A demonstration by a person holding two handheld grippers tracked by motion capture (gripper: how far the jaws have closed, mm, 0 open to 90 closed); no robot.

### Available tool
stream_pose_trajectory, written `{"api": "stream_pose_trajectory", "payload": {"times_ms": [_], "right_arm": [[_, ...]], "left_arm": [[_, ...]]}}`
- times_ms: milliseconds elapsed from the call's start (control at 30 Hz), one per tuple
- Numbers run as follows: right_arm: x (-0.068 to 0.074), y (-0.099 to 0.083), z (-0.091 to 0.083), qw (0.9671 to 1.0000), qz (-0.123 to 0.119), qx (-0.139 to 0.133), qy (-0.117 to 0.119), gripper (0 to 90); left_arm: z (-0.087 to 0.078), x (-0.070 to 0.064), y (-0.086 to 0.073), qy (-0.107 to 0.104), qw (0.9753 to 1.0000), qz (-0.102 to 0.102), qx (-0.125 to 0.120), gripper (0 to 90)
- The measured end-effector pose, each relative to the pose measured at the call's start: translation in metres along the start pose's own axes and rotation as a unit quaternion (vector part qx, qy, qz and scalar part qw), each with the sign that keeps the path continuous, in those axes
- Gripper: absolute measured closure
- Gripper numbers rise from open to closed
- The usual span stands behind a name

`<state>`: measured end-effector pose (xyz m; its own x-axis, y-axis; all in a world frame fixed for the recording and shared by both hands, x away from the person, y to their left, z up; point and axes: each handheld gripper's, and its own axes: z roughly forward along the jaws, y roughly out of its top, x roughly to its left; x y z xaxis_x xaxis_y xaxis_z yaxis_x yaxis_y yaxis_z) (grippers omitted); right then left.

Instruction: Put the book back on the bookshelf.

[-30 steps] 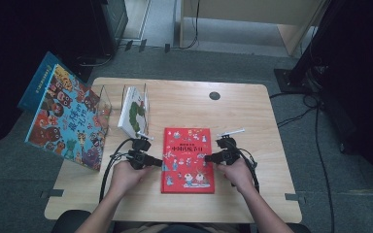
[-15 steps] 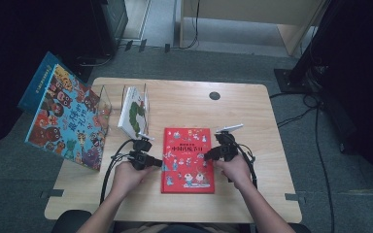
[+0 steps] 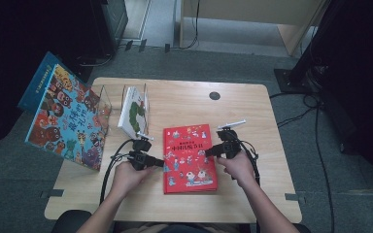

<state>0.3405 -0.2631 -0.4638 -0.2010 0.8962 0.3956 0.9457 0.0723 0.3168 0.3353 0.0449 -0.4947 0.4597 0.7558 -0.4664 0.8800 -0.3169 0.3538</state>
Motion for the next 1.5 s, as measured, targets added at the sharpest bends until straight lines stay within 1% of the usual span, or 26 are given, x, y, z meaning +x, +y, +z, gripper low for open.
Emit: {"api": "stream_pose_trajectory", "payload": {"times_ms": [100, 133, 167, 233, 267, 333, 367, 433, 500, 633, 700, 800, 1133, 1267, 1367, 1433, 1500], "right_arm": [[-0.001, 0.000, -0.002, 0.9999, -0.005, -0.004, 0.009, 63.6], [-0.001, 0.000, -0.003, 0.9999, -0.007, -0.005, 0.012, 63.9], [-0.001, 0.000, -0.004, 0.9999, -0.008, -0.006, 0.014, 63.9], [-0.001, 0.001, -0.007, 0.9997, -0.010, -0.007, 0.019, 64.1], [-0.001, 0.001, -0.008, 0.9997, -0.010, -0.009, 0.021, 64.2], [-0.001, 0.001, -0.011, 0.9994, -0.015, -0.011, 0.028, 64.6], [-0.001, 0.002, -0.013, 0.9993, -0.014, -0.012, 0.032, 65.0], [0.000, 0.003, -0.016, 0.9991, -0.018, -0.012, 0.037, 65.2], [0.000, 0.004, -0.017, 0.9990, -0.020, -0.012, 0.038, 65.3], [0.002, 0.005, -0.021, 0.9987, -0.023, -0.013, 0.043, 65.3], [0.003, 0.006, -0.022, 0.9986, -0.025, -0.015, 0.045, 66.1], [0.005, 0.008, -0.026, 0.9985, -0.023, -0.013, 0.049, 67.3], [0.020, 0.015, -0.041, 0.9972, -0.046, -0.016, 0.057, 69.8], [0.025, 0.020, -0.046, 0.9967, -0.048, -0.010, 0.064, 71.1], [0.030, 0.023, -0.049, 0.9964, -0.049, -0.011, 0.068, 71.0], [0.034, 0.025, -0.050, 0.9958, -0.047, -0.010, 0.078, 71.0], [0.040, 0.027, -0.050, 0.9955, -0.054, -0.006, 0.078, 70.8]], "left_arm": [[-0.001, 0.000, 0.000, -0.003, 1.0000, 0.000, -0.004, 70.9], [-0.001, 0.001, 0.000, -0.012, 0.9999, 0.000, -0.005, 67.8], [-0.001, 0.001, 0.001, -0.019, 0.9998, -0.001, -0.005, 62.1], [0.000, -0.001, 0.001, -0.013, 0.9999, 0.011, -0.003, 60.5], [0.000, -0.003, 0.001, -0.014, 0.9998, 0.016, -0.002, 58.1], [0.000, -0.004, 0.001, -0.017, 0.9997, 0.017, -0.004, 53.0], [0.000, -0.004, 0.001, -0.018, 0.9996, 0.020, -0.003, 51.6], [0.001, -0.004, 0.001, -0.025, 0.9995, 0.018, -0.003, 49.2], [0.001, -0.004, 0.001, -0.030, 0.9993, 0.020, -0.002, 46.0], [0.001, -0.004, 0.001, -0.033, 0.9989, 0.035, 0.001, 42.9], [0.001, -0.004, 0.001, -0.037, 0.9987, 0.035, -0.002, 41.1], [0.002, -0.004, 0.002, -0.040, 0.9987, 0.032, -0.004, 39.7], [0.003, -0.004, 0.002, -0.048, 0.9981, 0.038, -0.010, 37.4], [0.003, -0.004, 0.002, -0.053, 0.9978, 0.038, -0.012, 36.9], [0.004, -0.003, 0.002, -0.056, 0.9976, 0.038, -0.013, 36.6], [0.004, -0.003, 0.002, -0.059, 0.9974, 0.038, -0.015, 36.6], [0.004, -0.002, 0.002, -0.060, 0.9974, 0.036, -0.014, 36.6]]}}
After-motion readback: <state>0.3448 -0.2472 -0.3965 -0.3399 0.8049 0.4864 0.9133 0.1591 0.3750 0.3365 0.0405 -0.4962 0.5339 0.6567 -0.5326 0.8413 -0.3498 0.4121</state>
